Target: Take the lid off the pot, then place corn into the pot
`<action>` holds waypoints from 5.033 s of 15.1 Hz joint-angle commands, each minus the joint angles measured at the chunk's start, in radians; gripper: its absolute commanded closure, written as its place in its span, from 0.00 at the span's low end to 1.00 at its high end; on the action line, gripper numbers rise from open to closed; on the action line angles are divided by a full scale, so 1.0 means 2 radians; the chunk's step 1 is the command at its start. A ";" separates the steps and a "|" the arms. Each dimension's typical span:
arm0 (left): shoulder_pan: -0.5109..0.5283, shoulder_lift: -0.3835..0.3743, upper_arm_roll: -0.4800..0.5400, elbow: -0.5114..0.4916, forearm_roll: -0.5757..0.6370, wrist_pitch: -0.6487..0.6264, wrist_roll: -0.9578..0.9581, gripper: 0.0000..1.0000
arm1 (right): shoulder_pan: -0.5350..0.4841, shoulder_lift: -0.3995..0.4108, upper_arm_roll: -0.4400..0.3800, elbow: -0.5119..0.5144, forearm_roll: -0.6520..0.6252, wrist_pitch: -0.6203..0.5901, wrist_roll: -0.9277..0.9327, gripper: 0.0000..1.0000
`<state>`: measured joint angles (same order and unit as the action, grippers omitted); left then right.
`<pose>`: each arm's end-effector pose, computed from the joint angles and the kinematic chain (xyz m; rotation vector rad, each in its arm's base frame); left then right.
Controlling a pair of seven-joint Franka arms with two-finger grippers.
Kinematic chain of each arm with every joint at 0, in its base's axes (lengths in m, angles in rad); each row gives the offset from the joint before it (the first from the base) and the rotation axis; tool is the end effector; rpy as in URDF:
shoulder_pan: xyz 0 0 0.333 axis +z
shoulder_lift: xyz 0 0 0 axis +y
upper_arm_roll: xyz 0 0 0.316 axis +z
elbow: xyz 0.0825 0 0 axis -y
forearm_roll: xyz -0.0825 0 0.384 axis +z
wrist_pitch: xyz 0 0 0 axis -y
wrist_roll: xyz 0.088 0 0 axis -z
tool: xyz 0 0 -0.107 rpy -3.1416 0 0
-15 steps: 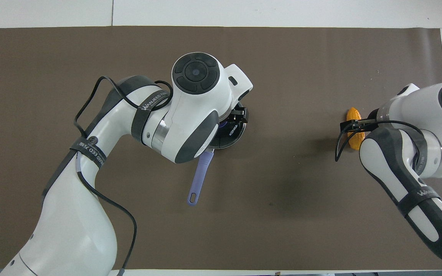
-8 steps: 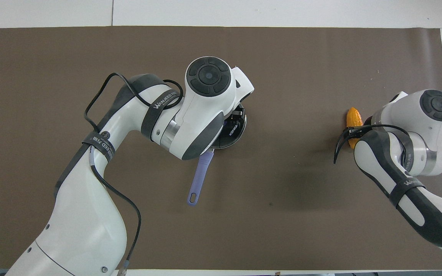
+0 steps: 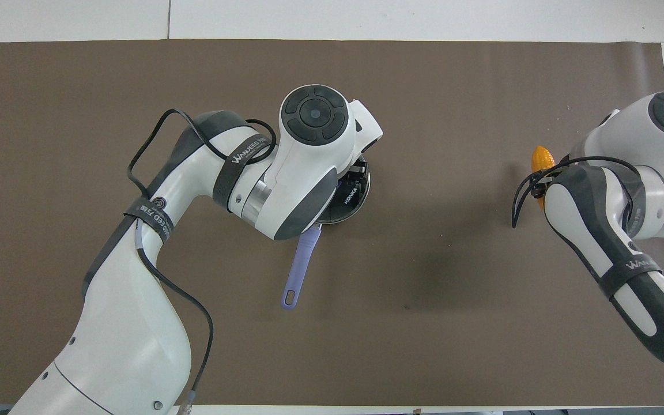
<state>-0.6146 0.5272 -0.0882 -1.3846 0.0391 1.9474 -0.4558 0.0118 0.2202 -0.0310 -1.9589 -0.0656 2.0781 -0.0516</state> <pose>0.5522 -0.4486 0.4112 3.0905 -0.3851 0.0427 0.5885 -0.0140 0.3564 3.0769 0.1040 -0.1589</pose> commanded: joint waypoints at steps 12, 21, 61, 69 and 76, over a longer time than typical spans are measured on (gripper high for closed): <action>-0.009 0.008 0.007 0.017 0.011 -0.013 -0.001 1.00 | 0.022 0.010 0.004 0.033 0.004 -0.022 0.008 1.00; 0.059 -0.089 0.012 0.029 -0.060 -0.129 0.024 1.00 | 0.040 0.022 0.004 0.078 0.054 -0.053 0.024 1.00; 0.314 -0.218 0.019 -0.222 -0.019 0.004 0.276 0.00 | 0.000 -0.092 -0.002 0.166 0.022 -0.263 0.079 0.00; 0.270 -0.283 0.028 -0.141 -0.001 -0.201 0.239 0.00 | -0.010 -0.129 -0.012 0.170 0.004 -0.268 0.036 0.00; 0.270 -0.294 0.031 -0.158 -0.017 -0.178 0.234 0.00 | -0.020 -0.084 -0.016 0.180 0.016 -0.256 -0.013 0.00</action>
<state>-0.0510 -0.0580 -0.0486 -1.6834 0.0129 1.5506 0.0302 -0.0291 0.0040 -0.0745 -1.6048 -0.0489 1.5483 -0.0636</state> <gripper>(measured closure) 0.000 0.000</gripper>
